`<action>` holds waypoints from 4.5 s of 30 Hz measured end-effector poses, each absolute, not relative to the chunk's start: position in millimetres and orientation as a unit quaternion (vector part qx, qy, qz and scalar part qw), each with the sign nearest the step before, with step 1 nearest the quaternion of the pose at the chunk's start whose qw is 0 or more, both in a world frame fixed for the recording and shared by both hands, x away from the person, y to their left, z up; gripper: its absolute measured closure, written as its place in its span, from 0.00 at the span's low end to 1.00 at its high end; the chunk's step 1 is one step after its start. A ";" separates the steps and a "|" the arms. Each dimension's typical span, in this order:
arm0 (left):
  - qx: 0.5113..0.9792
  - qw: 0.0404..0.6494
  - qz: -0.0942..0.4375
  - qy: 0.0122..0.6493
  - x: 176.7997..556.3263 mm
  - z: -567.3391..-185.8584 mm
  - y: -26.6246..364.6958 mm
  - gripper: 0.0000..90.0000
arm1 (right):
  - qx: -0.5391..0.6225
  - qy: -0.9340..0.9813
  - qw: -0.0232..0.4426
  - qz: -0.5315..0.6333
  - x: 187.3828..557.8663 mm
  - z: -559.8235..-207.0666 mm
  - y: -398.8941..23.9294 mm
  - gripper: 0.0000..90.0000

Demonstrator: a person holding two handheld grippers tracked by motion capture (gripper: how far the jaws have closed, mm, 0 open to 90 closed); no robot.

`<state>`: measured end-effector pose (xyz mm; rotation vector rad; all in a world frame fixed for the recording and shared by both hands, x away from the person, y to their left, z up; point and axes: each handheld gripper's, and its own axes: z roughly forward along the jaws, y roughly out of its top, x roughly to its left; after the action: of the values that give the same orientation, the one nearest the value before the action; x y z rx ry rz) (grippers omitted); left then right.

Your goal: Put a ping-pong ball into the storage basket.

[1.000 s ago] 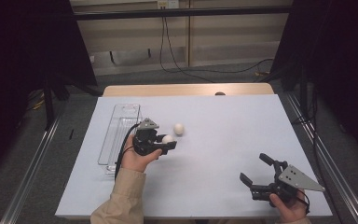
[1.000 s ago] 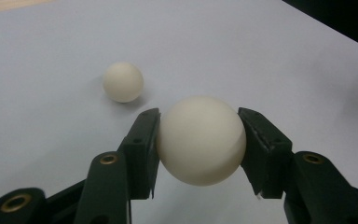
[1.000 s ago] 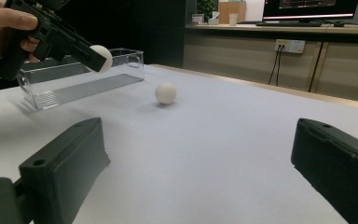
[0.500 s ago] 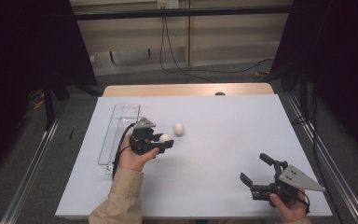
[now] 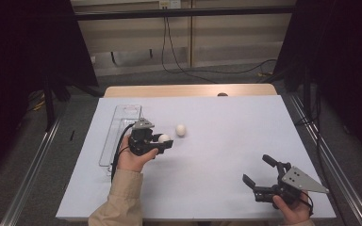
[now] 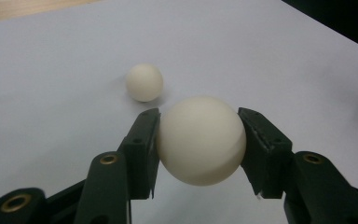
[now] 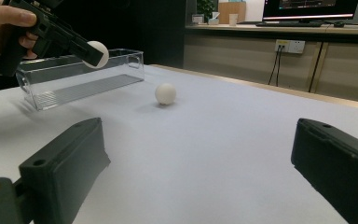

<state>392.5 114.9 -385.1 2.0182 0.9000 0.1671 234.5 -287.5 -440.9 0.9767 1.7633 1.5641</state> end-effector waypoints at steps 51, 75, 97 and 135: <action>0.799 0.447 0.098 0.390 396.0 -380.6 140.6 0.56 | 0.367 0.661 0.290 0.586 234.6 -440.9 -287.3 0.03; 0.789 0.447 0.114 0.406 396.4 -378.8 154.3 0.57 | 0.367 0.661 0.291 0.586 234.7 -441.1 -287.0 0.03; 0.779 0.444 0.129 0.423 397.8 -379.4 167.2 0.57 | 0.367 0.661 0.290 0.586 234.7 -441.0 -287.0 0.03; 0.776 0.434 0.142 0.435 398.7 -380.2 180.3 0.57 | 0.367 0.662 0.290 0.585 234.7 -441.1 -287.4 0.03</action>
<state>398.7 180.3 -380.2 1.9332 1.0825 0.3545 234.7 -287.4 -441.1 0.9798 1.7654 1.5616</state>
